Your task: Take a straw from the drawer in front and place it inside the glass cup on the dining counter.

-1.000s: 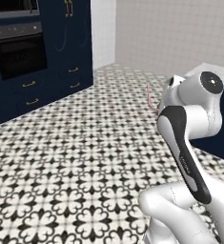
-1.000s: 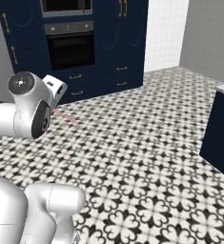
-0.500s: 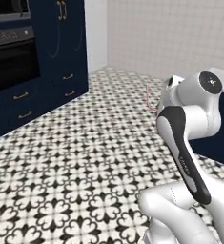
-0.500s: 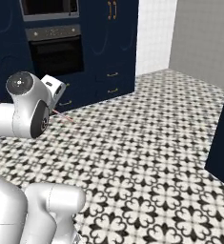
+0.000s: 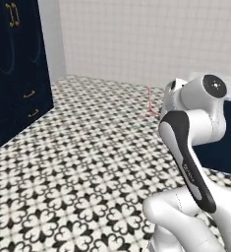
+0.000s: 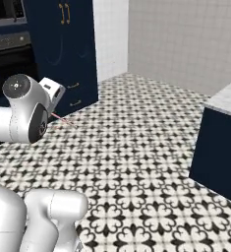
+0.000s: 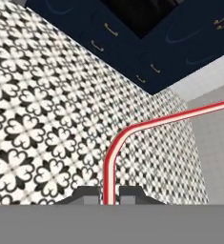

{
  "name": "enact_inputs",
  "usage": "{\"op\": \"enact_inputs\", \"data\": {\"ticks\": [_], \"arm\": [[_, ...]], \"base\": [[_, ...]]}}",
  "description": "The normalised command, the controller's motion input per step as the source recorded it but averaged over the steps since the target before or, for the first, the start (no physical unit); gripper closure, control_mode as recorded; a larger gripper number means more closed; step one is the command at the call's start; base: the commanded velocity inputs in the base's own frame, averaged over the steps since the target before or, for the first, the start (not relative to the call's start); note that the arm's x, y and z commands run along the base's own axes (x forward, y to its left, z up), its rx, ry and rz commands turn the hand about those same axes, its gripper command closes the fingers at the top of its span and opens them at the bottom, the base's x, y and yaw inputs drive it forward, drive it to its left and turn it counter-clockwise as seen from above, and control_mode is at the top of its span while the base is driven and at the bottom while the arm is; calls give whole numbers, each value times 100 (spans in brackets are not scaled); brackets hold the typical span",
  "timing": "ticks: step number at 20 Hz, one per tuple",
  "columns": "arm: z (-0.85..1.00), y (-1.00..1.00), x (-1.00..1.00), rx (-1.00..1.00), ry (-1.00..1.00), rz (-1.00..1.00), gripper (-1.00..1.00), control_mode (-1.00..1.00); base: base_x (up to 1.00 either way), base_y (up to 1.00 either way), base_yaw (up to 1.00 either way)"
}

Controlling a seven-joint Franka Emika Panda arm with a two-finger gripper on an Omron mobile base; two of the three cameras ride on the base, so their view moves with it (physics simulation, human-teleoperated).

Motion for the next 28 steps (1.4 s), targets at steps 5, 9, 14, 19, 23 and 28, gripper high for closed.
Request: {"op": "enact_inputs", "data": {"ticks": [5, 9, 14, 19, 23, 28], "arm": [[0, 0, 0, 0, 0, 0, 100, 100], [0, 0, 0, 0, 0, 0, 100, 100], [0, 0, 0, 0, 0, 0, 100, 100], [0, 0, 0, 0, 0, 0, 100, 100], [0, 0, 0, 0, 0, 0, 100, 100], [0, 0, 0, 0, 0, 0, 100, 100]], "base": [[100, 52, -49], [100, 72, -38], [100, 67, -34], [100, 68, -38], [100, 67, -39], [100, 75, -36]]}}
